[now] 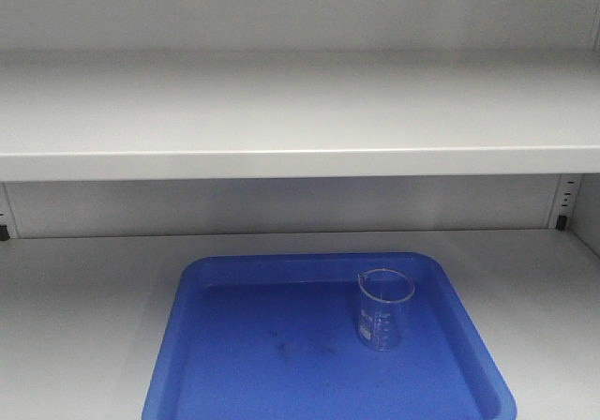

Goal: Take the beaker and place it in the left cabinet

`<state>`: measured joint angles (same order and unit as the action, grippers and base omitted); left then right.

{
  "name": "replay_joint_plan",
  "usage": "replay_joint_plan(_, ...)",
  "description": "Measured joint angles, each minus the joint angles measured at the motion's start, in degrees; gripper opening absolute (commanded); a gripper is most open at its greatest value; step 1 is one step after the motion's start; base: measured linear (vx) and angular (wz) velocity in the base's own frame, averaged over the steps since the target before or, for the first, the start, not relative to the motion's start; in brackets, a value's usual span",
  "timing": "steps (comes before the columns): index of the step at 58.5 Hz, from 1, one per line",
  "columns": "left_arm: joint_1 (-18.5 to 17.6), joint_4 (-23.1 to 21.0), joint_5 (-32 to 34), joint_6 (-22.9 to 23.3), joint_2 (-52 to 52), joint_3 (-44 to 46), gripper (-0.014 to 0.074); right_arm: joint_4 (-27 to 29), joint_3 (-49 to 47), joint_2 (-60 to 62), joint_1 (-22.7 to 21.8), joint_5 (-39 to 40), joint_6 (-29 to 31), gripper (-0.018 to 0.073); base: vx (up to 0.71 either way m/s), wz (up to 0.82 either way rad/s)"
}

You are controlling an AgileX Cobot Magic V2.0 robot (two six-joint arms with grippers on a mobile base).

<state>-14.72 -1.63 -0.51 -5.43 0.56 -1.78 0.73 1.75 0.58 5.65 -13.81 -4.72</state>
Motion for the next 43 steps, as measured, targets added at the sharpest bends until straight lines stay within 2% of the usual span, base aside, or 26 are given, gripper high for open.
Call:
replay_joint_plan(13, 0.00, 0.00, 0.00, 0.00, 0.00, 0.00, 0.0001, -4.41, 0.00, 0.00, 0.00, 0.00, 0.00, -0.0008, 0.00, 0.00)
replay_joint_plan(43, 0.00, 0.00, 0.00, 0.00, 0.00, 0.00, 0.0001, -4.78, 0.00, 0.00, 0.00, 0.00, 0.00, -0.0008, 0.00, 0.00)
